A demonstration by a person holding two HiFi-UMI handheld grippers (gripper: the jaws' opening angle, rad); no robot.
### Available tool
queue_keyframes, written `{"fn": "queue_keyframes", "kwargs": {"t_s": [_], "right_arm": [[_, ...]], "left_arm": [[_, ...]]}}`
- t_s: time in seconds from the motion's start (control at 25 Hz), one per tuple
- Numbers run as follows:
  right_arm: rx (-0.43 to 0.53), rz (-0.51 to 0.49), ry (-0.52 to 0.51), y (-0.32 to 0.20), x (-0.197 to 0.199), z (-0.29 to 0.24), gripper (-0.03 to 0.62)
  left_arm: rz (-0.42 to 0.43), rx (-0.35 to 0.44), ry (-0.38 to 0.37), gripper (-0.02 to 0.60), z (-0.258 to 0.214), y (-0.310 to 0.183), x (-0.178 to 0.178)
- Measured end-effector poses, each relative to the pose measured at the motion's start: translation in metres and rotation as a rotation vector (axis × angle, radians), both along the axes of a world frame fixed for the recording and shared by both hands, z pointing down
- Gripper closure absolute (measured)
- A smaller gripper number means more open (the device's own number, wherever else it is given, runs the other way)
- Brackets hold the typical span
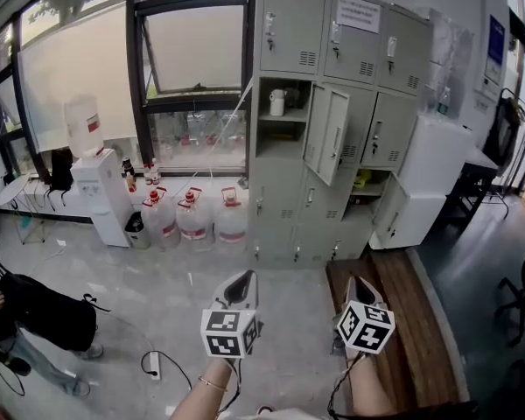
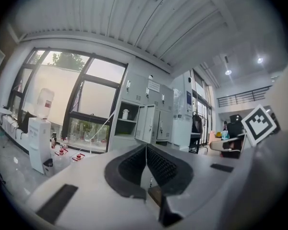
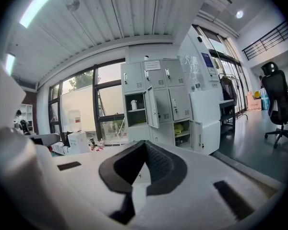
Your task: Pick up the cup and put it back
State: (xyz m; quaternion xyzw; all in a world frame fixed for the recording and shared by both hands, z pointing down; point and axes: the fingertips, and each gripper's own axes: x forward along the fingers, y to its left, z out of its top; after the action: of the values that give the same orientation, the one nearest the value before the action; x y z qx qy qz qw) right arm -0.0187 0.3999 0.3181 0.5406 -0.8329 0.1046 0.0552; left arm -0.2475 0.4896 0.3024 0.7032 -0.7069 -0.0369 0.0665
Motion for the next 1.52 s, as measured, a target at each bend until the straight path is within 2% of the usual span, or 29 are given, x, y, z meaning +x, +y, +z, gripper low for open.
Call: {"fn": "queue_keyframes", "kwargs": {"t_s": [0.32,0.56,0.8,1.12,1.52], "right_arm": [[-0.019,-0.018,-0.031,-0.079,0.001,0.007,0.602],[-0.028,-0.009,-0.053,-0.121,0.001,0.012,0.602],[-0.023,-0.004,-0.053,-0.170,-0.007,0.019,0.602],[0.005,0.015,-0.013,-0.295,-0.027,0.013,0.602],[0.020,0.028,0.010,-0.438,-0.053,-0.004,0.602]], "left_arm": [[-0.023,-0.009,-0.024,0.571,0.000,-0.079,0.007],[0.002,-0.031,-0.052,0.571,0.005,-0.125,0.014],[-0.006,-0.027,-0.051,0.571,0.009,-0.181,-0.004],[-0.020,0.004,-0.009,0.571,0.017,-0.312,-0.042],[-0.016,0.024,0.005,0.571,0.002,-0.462,-0.076]]}}
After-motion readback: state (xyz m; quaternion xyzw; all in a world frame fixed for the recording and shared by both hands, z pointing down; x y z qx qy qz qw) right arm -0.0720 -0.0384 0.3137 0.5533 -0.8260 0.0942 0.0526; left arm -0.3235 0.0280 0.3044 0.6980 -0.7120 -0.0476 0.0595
